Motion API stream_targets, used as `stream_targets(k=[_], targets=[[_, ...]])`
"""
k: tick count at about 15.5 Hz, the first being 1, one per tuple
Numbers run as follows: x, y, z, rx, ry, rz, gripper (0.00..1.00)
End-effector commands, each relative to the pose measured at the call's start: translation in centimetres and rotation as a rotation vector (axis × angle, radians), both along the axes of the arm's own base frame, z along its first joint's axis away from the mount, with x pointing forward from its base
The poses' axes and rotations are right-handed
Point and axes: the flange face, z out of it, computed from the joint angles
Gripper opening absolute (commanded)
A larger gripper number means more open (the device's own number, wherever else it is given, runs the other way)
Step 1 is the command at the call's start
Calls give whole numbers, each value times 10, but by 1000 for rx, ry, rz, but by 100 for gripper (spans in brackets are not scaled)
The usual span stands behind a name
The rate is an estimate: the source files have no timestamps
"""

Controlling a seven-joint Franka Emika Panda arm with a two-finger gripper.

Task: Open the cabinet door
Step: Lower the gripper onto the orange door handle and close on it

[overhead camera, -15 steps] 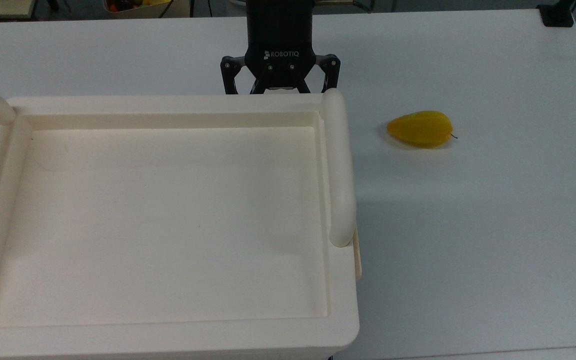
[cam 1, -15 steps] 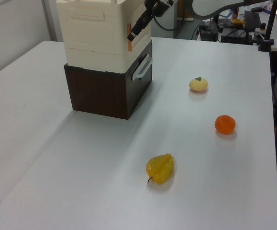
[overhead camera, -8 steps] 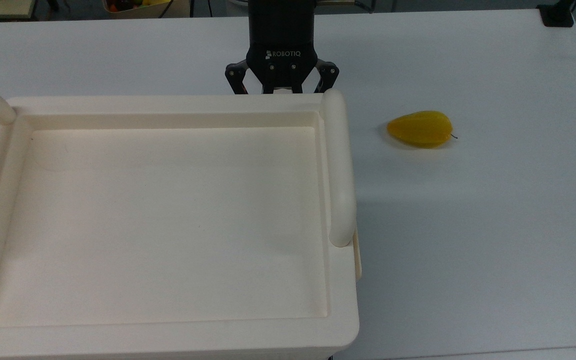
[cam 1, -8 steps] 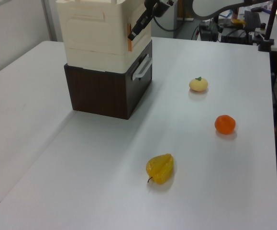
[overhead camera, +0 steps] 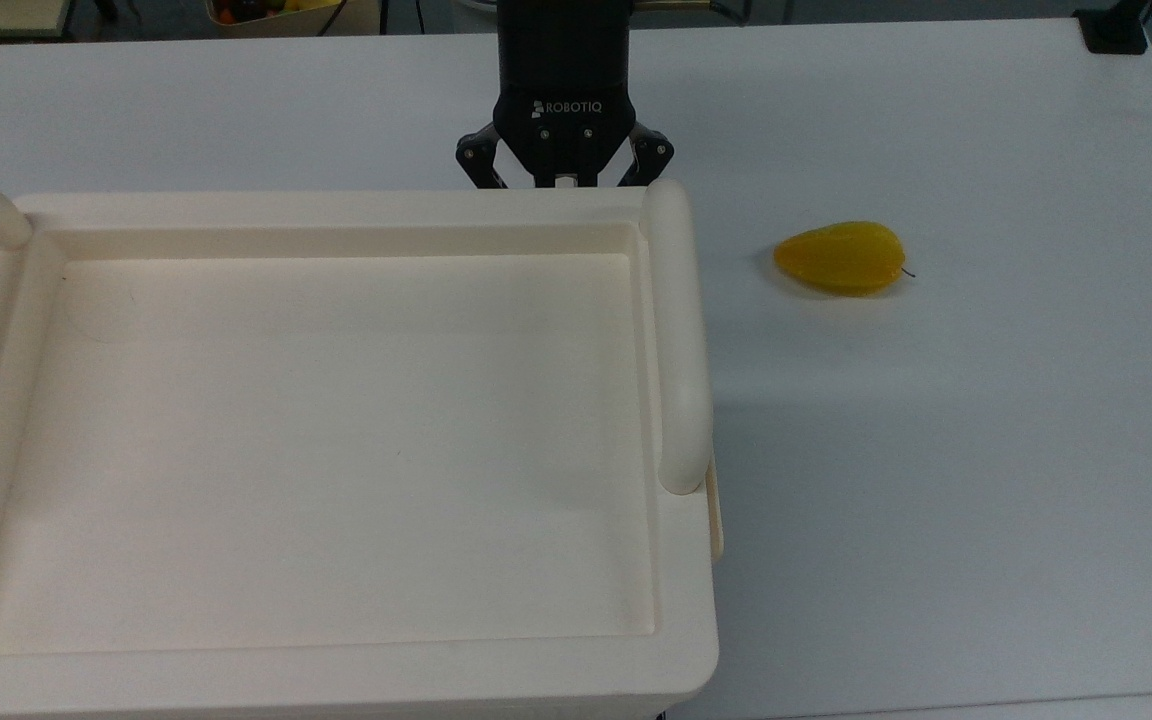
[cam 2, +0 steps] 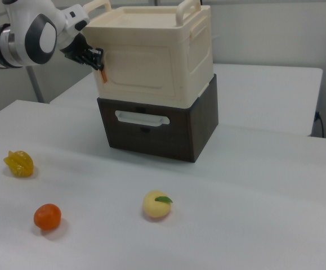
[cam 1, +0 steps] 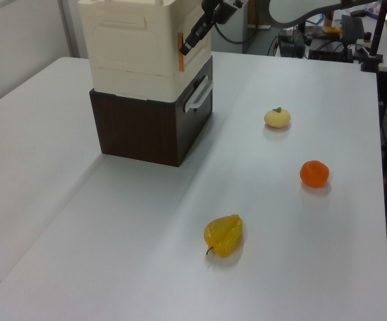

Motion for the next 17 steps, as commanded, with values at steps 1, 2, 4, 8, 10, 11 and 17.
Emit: stream_targets(k=[1,2,4,8,10,11,17], targets=[[-2,2,5,-9,-17,-1,11],[-2,2,5,-8,-17,-2,11],[-2,1,5,-8,-17,-4,11],[-5,2,4,-10,4,-6,11],[-10,1,5,-19,44,-12,11],[-13,1,6,-21,65,-15,11],[-24,7,16,-12,100,-9,11]])
